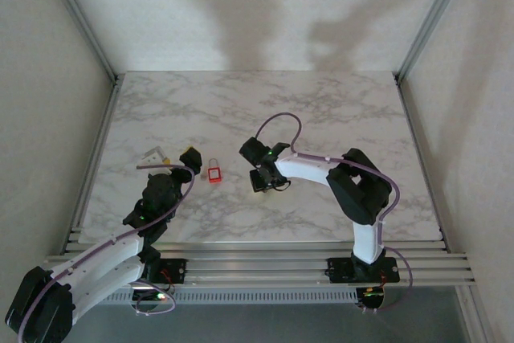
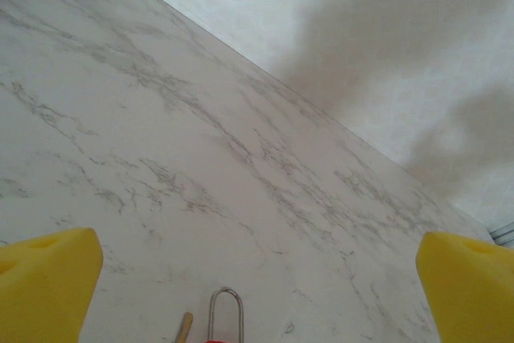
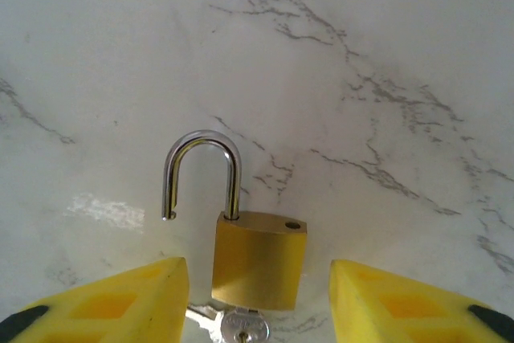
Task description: Lock with the key
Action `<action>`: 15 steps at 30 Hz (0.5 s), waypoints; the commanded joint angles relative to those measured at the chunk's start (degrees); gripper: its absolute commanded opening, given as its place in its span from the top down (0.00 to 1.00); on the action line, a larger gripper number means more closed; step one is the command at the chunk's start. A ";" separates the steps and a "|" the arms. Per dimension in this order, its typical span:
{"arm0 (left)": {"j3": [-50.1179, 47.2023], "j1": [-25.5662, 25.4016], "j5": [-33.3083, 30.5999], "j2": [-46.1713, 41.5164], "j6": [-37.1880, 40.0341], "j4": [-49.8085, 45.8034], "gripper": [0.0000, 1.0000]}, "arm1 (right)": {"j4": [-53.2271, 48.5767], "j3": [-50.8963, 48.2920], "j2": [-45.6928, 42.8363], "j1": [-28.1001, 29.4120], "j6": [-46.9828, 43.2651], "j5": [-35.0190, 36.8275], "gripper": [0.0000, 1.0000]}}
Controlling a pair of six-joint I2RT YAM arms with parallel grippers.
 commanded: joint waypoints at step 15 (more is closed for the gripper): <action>-0.45 -0.48 -1.28 -0.04 0.13 -0.88 0.00 | 0.53 -1.07 1.65 -1.13 -0.98 -1.38 0.62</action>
